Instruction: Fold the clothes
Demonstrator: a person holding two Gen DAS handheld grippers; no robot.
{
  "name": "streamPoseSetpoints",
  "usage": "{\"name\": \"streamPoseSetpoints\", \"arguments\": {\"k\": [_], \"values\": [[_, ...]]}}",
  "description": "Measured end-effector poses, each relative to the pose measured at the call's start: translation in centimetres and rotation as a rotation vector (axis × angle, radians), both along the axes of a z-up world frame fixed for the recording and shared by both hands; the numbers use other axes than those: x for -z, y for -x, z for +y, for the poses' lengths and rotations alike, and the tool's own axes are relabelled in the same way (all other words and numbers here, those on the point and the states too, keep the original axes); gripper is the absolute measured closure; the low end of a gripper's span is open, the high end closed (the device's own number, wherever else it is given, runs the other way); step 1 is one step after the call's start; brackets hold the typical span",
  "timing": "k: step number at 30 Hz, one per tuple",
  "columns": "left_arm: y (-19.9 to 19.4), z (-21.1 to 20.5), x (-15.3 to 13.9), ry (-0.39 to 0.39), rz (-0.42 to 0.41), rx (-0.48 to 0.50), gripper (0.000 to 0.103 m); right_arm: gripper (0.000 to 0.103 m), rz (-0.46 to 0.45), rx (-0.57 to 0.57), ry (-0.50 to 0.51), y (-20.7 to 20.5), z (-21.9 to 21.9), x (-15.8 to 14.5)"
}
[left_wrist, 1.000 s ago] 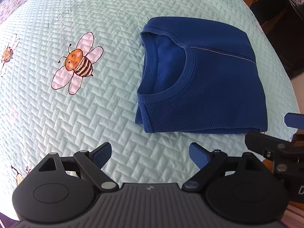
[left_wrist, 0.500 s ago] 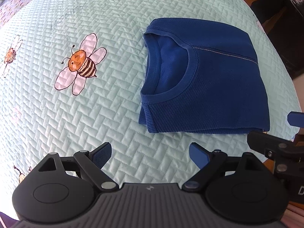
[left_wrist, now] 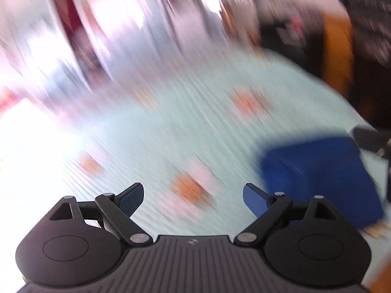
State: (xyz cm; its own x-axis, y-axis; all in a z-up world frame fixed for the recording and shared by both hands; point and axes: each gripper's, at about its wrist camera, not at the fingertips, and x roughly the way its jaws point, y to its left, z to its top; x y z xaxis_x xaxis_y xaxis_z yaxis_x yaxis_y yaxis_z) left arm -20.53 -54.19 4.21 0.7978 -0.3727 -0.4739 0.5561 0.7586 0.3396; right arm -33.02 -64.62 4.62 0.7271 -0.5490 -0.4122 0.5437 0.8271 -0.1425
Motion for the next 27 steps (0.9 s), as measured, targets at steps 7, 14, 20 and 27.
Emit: {"name": "streamPoseSetpoints", "arguments": {"k": [7,14,20,27], "values": [[-3.2,12.0,-2.9,0.083,-0.293,-0.291,0.0,0.001,-0.143,-0.079,-0.181,-3.2,5.6,5.6],[-8.4,19.2,-2.8,0.165,-0.124,-0.328,0.0,0.001,-0.129,-0.061,-0.257,-7.6,11.8,9.9],[-12.5,19.8,0.4,0.194,0.016,-0.289,0.0,0.001,-0.053,-0.046,-0.216,-9.9,14.5,11.4],[-16.1,17.9,2.9,0.22,0.113,-0.188,0.0,0.001,-0.028,0.002,-0.077,-13.4,13.6,12.4]]}}
